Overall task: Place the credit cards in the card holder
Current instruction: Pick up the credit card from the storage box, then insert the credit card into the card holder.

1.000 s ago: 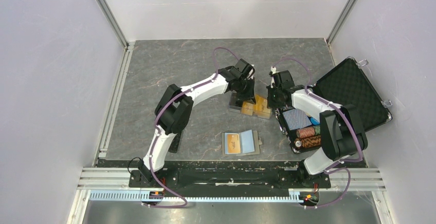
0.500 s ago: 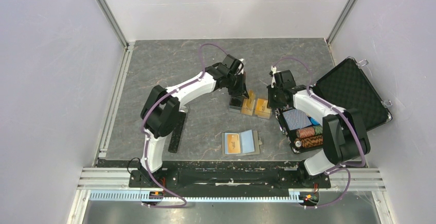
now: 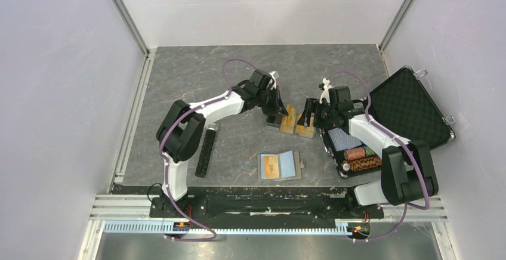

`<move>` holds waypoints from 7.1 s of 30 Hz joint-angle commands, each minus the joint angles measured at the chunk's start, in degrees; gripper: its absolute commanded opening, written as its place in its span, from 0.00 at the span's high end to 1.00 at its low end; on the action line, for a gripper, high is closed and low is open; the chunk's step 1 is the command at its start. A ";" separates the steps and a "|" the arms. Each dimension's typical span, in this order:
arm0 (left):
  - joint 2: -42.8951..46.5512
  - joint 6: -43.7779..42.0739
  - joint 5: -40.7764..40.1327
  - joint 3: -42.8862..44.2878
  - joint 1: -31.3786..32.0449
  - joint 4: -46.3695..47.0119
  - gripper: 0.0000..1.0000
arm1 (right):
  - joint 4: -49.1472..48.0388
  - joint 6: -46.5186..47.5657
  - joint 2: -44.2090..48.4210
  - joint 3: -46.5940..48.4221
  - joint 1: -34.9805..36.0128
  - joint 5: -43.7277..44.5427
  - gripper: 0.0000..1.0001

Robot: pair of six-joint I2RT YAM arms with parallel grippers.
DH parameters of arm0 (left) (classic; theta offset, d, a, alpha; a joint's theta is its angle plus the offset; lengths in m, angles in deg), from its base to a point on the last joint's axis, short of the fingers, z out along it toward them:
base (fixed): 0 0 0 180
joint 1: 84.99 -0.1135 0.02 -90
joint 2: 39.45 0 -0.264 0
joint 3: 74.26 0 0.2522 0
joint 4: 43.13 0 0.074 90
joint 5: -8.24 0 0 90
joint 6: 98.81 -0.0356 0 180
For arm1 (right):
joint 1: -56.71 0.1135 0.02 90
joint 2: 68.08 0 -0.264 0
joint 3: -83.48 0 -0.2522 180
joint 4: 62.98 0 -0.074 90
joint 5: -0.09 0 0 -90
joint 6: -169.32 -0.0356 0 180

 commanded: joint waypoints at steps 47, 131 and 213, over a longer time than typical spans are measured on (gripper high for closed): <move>8.73 5.17 7.71 -6.59 -0.30 10.25 0.98 | -27.62 -15.82 2.16 -10.32 -2.38 -19.04 0.26; 16.81 -4.85 5.27 -7.36 -1.26 3.63 0.98 | -32.37 -16.56 1.84 -9.79 -2.73 -22.78 0.11; 30.47 15.32 1.71 -45.52 11.22 18.57 0.98 | -0.81 -13.83 18.00 -22.30 22.92 8.04 0.92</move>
